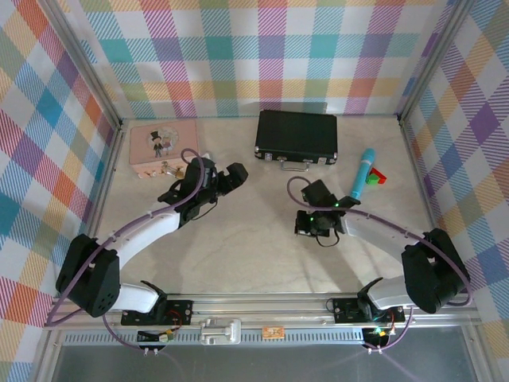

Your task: Unlock the padlock with the key

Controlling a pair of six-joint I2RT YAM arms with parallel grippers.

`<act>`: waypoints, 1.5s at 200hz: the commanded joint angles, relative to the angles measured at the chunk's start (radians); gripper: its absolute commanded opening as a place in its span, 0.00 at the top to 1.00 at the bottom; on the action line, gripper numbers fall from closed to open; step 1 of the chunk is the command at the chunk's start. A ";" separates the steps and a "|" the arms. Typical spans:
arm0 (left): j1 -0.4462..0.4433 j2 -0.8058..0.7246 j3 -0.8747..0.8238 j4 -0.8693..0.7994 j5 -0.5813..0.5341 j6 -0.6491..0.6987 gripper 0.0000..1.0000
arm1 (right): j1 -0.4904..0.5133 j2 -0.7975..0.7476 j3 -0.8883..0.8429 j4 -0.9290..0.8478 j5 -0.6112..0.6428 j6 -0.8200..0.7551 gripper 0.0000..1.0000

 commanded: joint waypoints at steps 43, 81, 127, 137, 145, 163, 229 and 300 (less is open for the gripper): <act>-0.075 0.194 0.078 0.110 0.142 -0.393 0.07 | -0.127 0.071 0.209 0.032 -0.371 -0.189 1.00; -0.138 0.276 0.084 0.230 0.147 -0.717 0.07 | -0.130 0.113 0.279 0.090 -0.431 -0.184 1.00; -0.160 0.341 0.090 0.365 0.170 -1.024 0.12 | -0.130 0.155 0.277 0.223 -0.474 -0.128 1.00; -0.164 0.348 0.097 0.377 0.171 -1.049 0.13 | -0.130 0.161 0.273 0.245 -0.477 -0.121 1.00; -0.165 0.348 0.104 0.382 0.171 -1.061 0.13 | -0.129 0.166 0.273 0.256 -0.474 -0.118 1.00; -0.167 0.339 0.109 0.378 0.163 -1.073 0.15 | -0.130 0.174 0.272 0.277 -0.463 -0.111 1.00; -0.171 0.315 0.102 0.351 0.138 -1.094 0.21 | -0.130 0.194 0.268 0.320 -0.483 -0.100 1.00; -0.171 0.326 0.076 0.380 0.105 -1.111 0.52 | -0.130 0.185 0.258 0.313 -0.494 -0.117 1.00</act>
